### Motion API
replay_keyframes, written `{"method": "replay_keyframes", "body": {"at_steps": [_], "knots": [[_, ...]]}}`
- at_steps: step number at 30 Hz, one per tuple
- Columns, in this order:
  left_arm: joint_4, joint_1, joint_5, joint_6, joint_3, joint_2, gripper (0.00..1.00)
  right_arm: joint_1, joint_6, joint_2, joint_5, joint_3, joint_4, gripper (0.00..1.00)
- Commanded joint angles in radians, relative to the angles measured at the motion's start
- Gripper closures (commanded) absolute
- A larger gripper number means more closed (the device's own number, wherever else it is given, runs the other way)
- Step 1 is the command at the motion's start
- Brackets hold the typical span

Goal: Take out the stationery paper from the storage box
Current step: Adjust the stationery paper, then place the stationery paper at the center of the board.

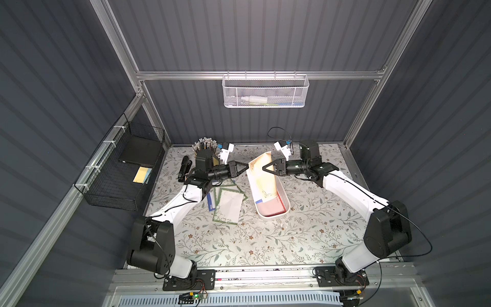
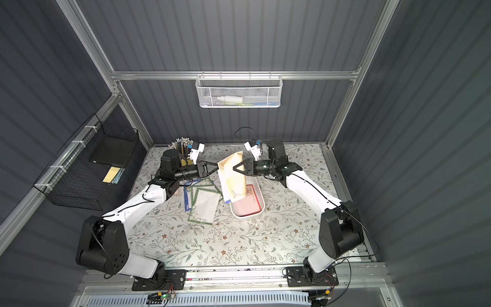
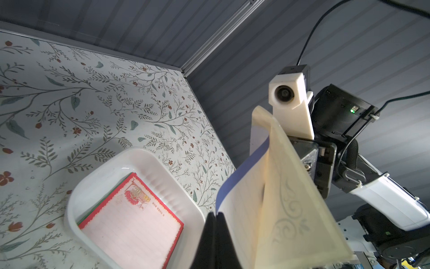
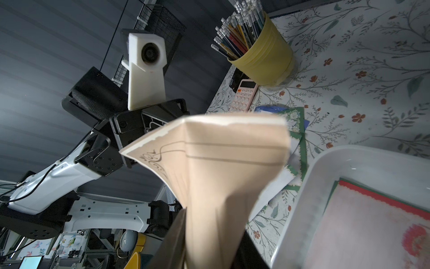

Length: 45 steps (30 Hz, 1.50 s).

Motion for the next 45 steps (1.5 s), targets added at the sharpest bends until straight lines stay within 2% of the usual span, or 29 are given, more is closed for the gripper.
{"method": "replay_keyframes", "body": {"at_steps": [1, 8, 15, 21, 24, 31, 37, 43, 45], "knots": [[-0.113, 0.044, -0.016, 0.079, 0.043, -0.054, 1.0, -0.004, -0.033, 0.021, 0.012, -0.006, -0.023, 0.7], [-0.219, 0.143, 0.001, 0.137, 0.043, -0.101, 1.0, -0.006, -0.052, 0.017, 0.032, -0.016, -0.044, 0.7], [-0.284, 0.149, -0.014, 0.176, 0.031, -0.105, 1.0, -0.006, -0.071, 0.032, 0.063, -0.023, -0.076, 0.7], [-0.5, 0.166, -0.085, 0.305, 0.103, -0.107, 1.0, -0.006, -0.109, 0.043, 0.099, -0.046, -0.119, 0.7], [-0.549, 0.179, -0.093, 0.32, 0.12, -0.115, 1.0, -0.006, -0.108, 0.052, 0.099, -0.062, -0.112, 0.7], [-0.512, 0.181, 0.038, 0.293, 0.006, -0.095, 1.0, -0.007, -0.107, 0.073, 0.101, -0.074, -0.11, 0.7], [-0.578, 0.181, -0.102, 0.348, -0.066, -0.053, 1.0, -0.006, -0.098, 0.072, 0.096, -0.068, -0.103, 0.7], [-0.634, 0.181, -0.284, 0.354, -0.047, -0.015, 1.0, -0.006, -0.098, 0.076, 0.092, -0.065, -0.102, 0.7], [-0.66, 0.181, -0.358, 0.365, -0.042, 0.011, 0.96, -0.006, -0.097, 0.077, 0.092, -0.066, -0.102, 0.7]]}}
